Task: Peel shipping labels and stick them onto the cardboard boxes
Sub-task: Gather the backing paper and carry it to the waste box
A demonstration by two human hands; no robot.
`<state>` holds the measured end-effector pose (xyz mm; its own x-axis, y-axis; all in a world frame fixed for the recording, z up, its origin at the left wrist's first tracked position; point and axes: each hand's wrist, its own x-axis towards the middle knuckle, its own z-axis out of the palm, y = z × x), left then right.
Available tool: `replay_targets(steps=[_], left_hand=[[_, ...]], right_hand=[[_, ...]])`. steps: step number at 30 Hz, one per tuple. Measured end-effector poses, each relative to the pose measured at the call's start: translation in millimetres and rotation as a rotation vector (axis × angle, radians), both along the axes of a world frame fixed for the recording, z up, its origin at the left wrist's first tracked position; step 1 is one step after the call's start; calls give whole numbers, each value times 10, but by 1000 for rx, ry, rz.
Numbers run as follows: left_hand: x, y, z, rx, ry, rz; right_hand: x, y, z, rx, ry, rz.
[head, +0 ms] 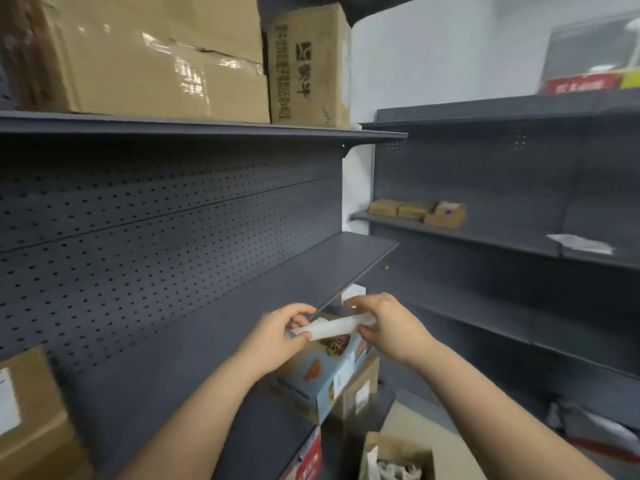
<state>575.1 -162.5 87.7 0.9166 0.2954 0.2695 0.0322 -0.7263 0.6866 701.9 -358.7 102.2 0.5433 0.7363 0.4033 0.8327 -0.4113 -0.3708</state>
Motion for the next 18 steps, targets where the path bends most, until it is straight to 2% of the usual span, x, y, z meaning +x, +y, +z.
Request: replay_targets(steps=[9,18], left_hand=[[1191,-635,-560,-35,130,-172],[2403,-623,-1165,-33,203,-259]], right_hand=[[853,-834,-576,-50,111,-168],[1793,-917,-1189,-92,187,-290]])
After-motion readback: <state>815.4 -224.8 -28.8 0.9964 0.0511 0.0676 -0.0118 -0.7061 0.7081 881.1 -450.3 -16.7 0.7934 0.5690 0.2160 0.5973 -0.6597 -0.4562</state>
